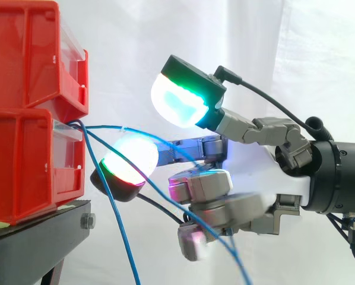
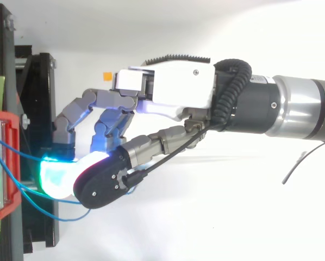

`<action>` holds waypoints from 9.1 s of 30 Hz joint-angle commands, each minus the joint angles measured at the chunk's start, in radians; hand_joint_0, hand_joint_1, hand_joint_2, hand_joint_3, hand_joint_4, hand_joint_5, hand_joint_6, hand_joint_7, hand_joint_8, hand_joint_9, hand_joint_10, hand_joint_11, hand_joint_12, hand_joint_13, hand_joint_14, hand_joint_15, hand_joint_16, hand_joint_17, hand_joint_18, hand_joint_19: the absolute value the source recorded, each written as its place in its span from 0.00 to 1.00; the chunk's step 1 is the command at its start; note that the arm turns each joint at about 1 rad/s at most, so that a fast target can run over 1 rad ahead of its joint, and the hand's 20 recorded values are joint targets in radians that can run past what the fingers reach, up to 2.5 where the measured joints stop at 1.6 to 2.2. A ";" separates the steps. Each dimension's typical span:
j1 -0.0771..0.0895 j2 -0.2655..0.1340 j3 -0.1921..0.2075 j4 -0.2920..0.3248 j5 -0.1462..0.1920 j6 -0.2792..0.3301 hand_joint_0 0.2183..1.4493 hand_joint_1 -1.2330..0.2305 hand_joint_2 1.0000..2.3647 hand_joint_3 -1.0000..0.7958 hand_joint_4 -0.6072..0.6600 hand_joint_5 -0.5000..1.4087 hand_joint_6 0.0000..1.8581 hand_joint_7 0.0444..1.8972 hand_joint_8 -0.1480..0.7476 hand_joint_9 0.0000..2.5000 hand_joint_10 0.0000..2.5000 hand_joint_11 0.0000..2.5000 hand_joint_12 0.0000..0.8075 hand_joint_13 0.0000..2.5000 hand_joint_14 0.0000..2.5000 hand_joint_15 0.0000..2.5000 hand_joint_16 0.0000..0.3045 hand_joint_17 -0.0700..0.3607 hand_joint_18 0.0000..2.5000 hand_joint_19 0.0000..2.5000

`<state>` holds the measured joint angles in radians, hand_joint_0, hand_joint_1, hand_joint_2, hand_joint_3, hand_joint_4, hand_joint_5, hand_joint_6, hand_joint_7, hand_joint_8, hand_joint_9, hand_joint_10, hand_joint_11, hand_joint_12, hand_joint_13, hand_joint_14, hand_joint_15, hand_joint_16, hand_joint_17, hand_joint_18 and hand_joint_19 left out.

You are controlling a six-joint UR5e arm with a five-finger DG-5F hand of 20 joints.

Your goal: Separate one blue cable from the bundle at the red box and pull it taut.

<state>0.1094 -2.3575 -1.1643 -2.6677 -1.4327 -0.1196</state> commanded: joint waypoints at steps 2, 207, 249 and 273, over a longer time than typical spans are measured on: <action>0.001 0.000 0.000 -0.001 0.000 0.000 0.22 0.47 0.00 0.28 0.60 0.14 0.46 0.35 0.47 0.34 0.35 0.52 0.45 0.40 0.60 0.46 0.17 0.43 0.40 0.48; -0.040 -0.009 -0.006 0.025 -0.025 0.083 0.27 0.30 0.18 0.56 0.37 0.22 0.48 0.55 0.27 0.32 1.00 0.74 0.51 0.39 1.00 0.41 0.23 0.53 0.49 0.33; -0.036 -0.011 -0.014 0.015 -0.072 0.093 0.23 0.36 0.00 0.28 0.52 0.21 0.48 0.55 0.41 0.26 1.00 0.67 0.47 0.36 0.87 0.42 0.16 0.42 0.42 0.66; -0.036 -0.009 -0.014 0.022 -0.072 0.093 0.29 0.27 0.01 0.51 0.37 0.24 0.48 0.57 0.38 0.30 1.00 0.60 0.47 0.42 0.79 0.45 0.18 0.44 0.49 0.69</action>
<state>0.0736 -2.3673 -1.1786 -2.6497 -1.5048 -0.0261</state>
